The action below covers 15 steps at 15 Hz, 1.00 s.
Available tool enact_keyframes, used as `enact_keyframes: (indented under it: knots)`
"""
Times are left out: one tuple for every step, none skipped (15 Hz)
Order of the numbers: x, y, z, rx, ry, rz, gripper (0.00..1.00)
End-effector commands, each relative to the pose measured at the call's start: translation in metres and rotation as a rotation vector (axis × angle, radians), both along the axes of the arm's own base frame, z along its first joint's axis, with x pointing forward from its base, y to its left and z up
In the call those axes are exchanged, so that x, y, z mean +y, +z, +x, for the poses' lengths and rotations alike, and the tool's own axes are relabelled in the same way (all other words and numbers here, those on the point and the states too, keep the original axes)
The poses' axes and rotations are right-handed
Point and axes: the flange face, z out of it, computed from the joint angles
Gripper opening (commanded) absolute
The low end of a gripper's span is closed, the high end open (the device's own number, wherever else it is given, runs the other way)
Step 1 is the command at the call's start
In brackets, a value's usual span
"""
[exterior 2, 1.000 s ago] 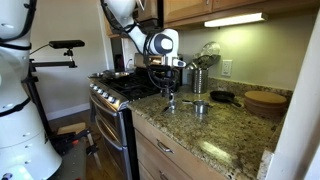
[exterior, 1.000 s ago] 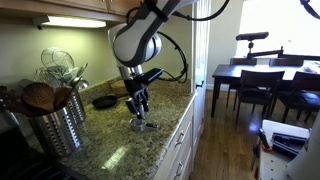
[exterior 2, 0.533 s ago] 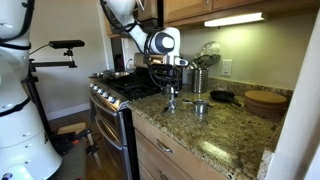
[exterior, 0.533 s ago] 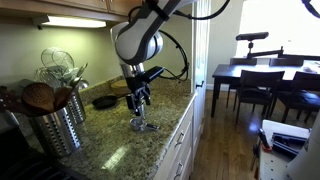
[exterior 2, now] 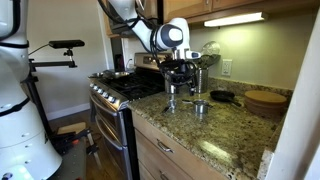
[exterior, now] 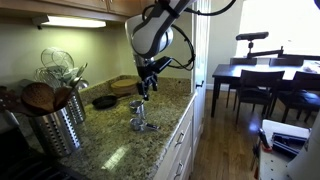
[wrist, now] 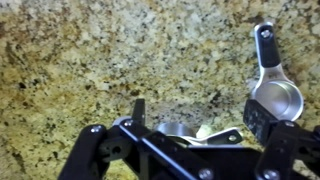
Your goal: Take the measuring cups and place them apart on the counter
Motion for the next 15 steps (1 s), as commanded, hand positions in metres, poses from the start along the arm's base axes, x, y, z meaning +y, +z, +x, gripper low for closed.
enact_keyframes:
  knots:
    - [-0.036, 0.014, -0.012, -0.049, 0.072, -0.041, 1.00]
    - [-0.043, 0.015, -0.012, -0.054, 0.098, -0.049, 1.00]
    - [-0.049, 0.016, -0.010, -0.057, 0.130, -0.057, 1.00]
    - [-0.054, 0.016, -0.009, -0.058, 0.156, -0.062, 1.00]
    - [-0.057, 0.016, -0.007, -0.060, 0.192, -0.067, 1.00]
    - [-0.060, 0.016, -0.006, -0.061, 0.221, -0.065, 1.00]
    - [-0.061, 0.016, -0.004, -0.061, 0.258, -0.066, 1.00]
    - [-0.062, 0.016, -0.003, -0.061, 0.289, -0.063, 1.00]
    - [-0.063, 0.017, -0.001, -0.060, 0.328, -0.065, 1.00]
    - [-0.063, 0.018, 0.000, -0.061, 0.359, -0.066, 1.00]
    - [-0.064, 0.019, 0.002, -0.058, 0.400, -0.071, 1.00]
    - [-0.065, 0.019, 0.003, -0.056, 0.431, -0.073, 1.00]
    - [-0.067, 0.019, 0.004, -0.052, 0.462, -0.077, 1.00]
    - [-0.068, 0.019, 0.005, -0.050, 0.488, -0.079, 1.00]
    - [-0.071, 0.018, 0.005, -0.049, 0.513, -0.082, 1.00]
